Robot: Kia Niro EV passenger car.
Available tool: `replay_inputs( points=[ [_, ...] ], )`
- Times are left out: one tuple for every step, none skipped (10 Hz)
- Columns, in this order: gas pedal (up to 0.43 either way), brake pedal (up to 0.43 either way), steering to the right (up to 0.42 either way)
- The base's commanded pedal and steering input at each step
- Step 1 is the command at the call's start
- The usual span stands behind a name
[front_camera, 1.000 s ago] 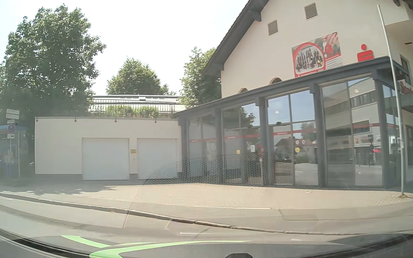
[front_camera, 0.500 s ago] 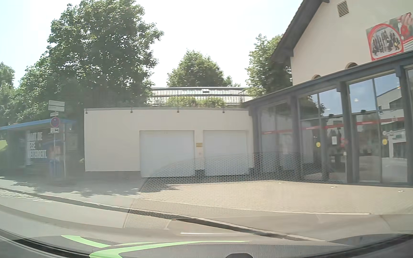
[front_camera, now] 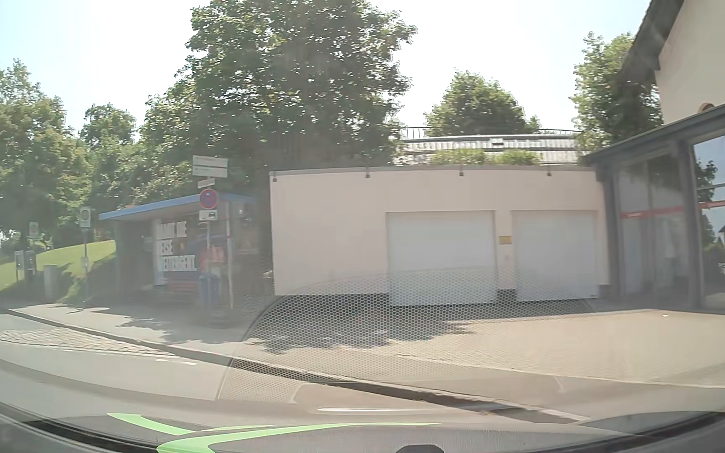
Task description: Follow the waypoints while adhering to traffic rules and regulations
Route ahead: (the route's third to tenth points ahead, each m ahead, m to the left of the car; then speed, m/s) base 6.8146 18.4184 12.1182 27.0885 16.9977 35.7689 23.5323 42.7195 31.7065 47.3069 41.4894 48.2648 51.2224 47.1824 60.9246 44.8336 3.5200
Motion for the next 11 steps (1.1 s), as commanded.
replay_inputs(
  points=[
    [0.087, 0.0, -0.73],
    [0.087, 0.0, -0.732],
    [0.087, 0.0, -0.727],
    [0.087, 0.0, -0.717],
    [0.087, 0.0, -0.711],
    [0.087, 0.0, -0.706],
    [0.067, 0.0, -0.702],
    [0.067, 0.0, -0.697],
    [0.067, 0.0, -0.683],
    [0.067, 0.0, -0.668],
    [0.067, 0.0, -0.66]
  ],
)
